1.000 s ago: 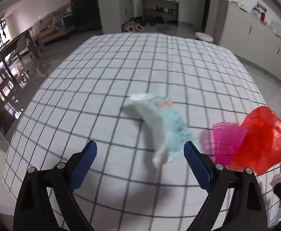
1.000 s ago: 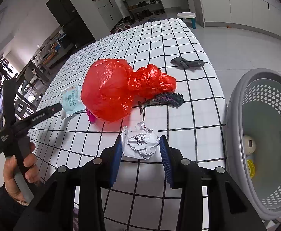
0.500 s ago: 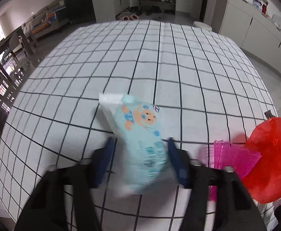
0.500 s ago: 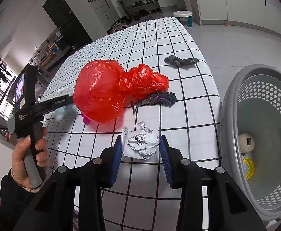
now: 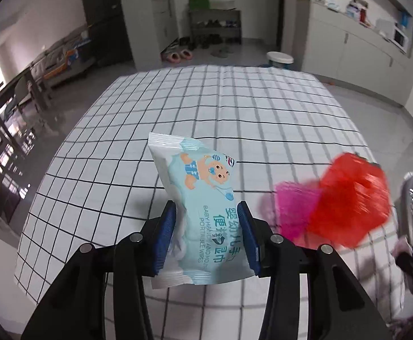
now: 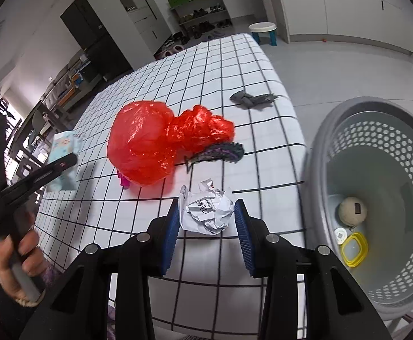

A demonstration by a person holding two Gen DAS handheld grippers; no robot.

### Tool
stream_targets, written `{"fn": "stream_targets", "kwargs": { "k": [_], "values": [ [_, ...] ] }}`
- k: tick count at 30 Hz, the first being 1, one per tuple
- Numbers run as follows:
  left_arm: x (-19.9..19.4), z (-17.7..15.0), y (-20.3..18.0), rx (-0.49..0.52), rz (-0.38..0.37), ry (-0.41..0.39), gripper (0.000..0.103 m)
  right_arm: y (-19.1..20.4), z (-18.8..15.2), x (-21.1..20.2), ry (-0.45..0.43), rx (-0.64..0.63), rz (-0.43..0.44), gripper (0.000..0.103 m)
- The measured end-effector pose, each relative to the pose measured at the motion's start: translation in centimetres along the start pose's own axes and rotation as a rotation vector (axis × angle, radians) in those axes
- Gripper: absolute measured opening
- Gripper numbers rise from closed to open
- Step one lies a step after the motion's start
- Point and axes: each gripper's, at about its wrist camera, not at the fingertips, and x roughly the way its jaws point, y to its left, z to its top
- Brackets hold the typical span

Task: Collect trash
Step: 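Carry the paper and wipes pack over the grey basket and open both grippers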

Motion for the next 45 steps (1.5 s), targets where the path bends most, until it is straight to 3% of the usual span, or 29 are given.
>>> {"fn": "stream_targets", "kwargs": {
  "k": [6, 11, 23, 31, 45],
  "values": [
    [-3.5, -0.3, -3.3, 0.063, -0.098, -0.046, 0.044, -1.8, -0.3, -2.9, -0.054, 0.045, -0.032, 0.038],
    [-6.4, -0.7, -8.0, 0.161, -0.223, -0.075, 0.044, -4.2, -0.8, -5.5, -0.097, 0.100, -0.075, 0.038],
    [-8.6, -2.3, -19.5, 0.342, -0.428, -0.048, 0.044, -12.0, -1.8, -11.4, -0.151, 0.196, -0.232, 0.038],
    [-7.9, -2.5, -25.1, 0.419, -0.473, -0.018, 0.044, -15.0, -1.7, -11.5, -0.146, 0.239, -0.239, 0.038],
    [-5.3, -3.2, -29.8, 0.457, -0.494, 0.053, 0.047, -17.8, -2.3, -10.5, -0.136, 0.322, -0.216, 0.038]
  ]
}}
